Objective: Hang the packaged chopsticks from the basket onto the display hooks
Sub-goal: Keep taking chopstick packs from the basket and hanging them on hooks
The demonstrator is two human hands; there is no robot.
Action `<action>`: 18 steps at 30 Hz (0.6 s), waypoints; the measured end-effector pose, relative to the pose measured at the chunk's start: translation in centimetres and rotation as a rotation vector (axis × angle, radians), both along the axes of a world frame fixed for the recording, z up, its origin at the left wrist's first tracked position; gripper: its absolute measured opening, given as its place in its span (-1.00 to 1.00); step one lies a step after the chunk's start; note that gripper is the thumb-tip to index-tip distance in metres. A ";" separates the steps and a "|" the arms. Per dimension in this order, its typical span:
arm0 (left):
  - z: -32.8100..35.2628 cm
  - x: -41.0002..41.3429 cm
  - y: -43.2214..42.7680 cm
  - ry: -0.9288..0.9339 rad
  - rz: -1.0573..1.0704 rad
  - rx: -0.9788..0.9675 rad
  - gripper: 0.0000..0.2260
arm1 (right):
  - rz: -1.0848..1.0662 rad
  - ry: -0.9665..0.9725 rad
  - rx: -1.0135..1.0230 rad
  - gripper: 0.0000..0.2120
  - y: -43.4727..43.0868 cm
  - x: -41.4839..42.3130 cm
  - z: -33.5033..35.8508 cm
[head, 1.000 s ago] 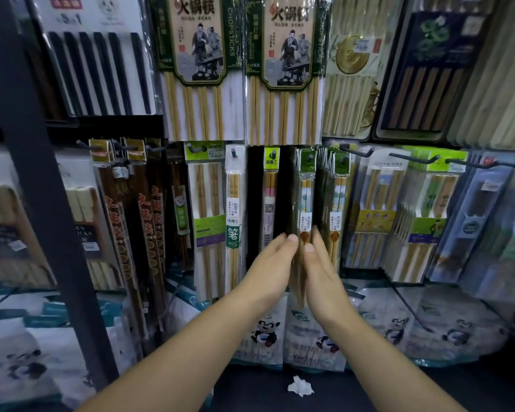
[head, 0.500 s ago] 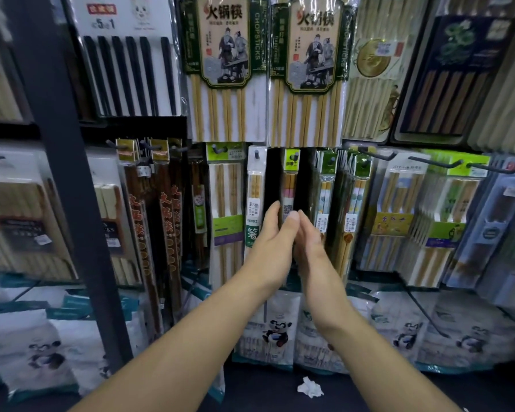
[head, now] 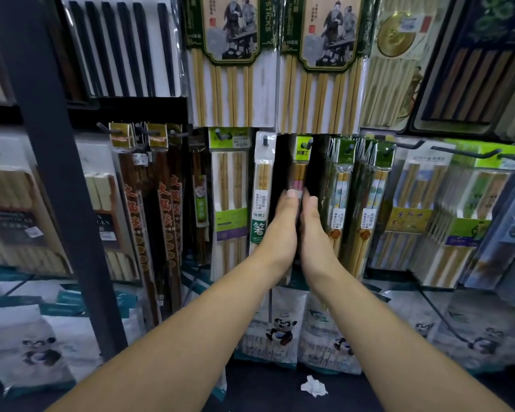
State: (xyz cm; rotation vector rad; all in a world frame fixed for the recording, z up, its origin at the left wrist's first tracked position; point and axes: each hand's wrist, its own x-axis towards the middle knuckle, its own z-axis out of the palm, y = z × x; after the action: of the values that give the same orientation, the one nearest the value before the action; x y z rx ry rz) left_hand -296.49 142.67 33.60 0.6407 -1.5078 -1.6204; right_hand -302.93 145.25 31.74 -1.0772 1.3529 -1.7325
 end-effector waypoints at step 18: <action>-1.7 9.7 2.0 -0.373 0.059 -0.283 -0.78 | -0.196 0.378 -0.055 -0.66 7.3 1.0 -3.9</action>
State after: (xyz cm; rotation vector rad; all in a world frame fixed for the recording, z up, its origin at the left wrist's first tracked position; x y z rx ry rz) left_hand -286.81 144.68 31.87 0.8494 -1.9243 -1.2548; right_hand -301.98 152.55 27.88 -1.3955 1.6972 -1.7729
